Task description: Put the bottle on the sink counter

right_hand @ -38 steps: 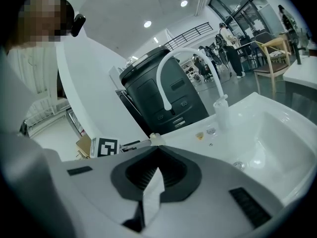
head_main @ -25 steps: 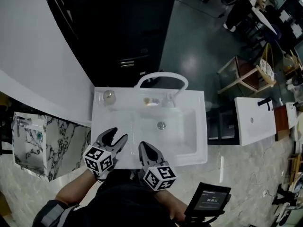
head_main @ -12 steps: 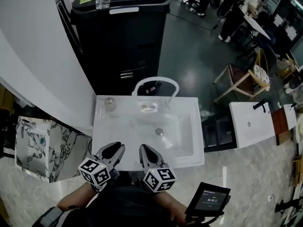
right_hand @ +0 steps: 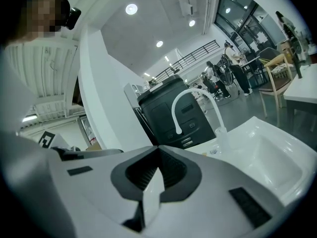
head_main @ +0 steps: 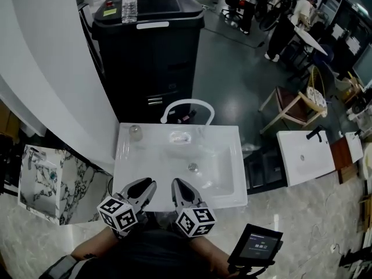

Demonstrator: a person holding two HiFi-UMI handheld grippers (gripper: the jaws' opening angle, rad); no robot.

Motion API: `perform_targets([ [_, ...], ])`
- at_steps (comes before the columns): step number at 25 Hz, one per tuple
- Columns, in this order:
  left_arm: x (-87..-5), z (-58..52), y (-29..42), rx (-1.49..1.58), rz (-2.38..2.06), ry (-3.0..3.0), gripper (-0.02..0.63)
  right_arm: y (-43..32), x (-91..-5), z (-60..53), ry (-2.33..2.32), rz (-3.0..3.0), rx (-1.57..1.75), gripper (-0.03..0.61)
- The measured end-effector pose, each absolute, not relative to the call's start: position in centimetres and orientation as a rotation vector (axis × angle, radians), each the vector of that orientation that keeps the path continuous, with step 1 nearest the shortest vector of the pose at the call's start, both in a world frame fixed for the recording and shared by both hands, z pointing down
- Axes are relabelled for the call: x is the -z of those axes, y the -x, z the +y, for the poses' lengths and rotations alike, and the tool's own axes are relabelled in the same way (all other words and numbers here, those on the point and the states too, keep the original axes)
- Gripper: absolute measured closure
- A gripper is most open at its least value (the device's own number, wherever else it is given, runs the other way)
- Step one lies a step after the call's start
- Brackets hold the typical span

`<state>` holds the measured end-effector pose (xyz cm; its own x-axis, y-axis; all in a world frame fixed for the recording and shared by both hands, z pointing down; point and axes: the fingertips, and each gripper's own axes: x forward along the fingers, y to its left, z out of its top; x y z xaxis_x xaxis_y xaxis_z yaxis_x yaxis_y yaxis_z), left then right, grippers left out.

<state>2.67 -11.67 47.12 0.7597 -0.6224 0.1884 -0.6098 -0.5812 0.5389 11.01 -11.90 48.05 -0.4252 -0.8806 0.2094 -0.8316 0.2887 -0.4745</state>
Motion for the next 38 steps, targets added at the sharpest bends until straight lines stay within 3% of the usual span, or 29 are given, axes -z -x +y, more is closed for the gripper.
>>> perform_targets([
  [38,-44.0,-12.1,-1.4,0.124,-0.964,-2.415,0.534,-9.4,-42.2,-12.3,1.525,2.48,0.523,0.583],
])
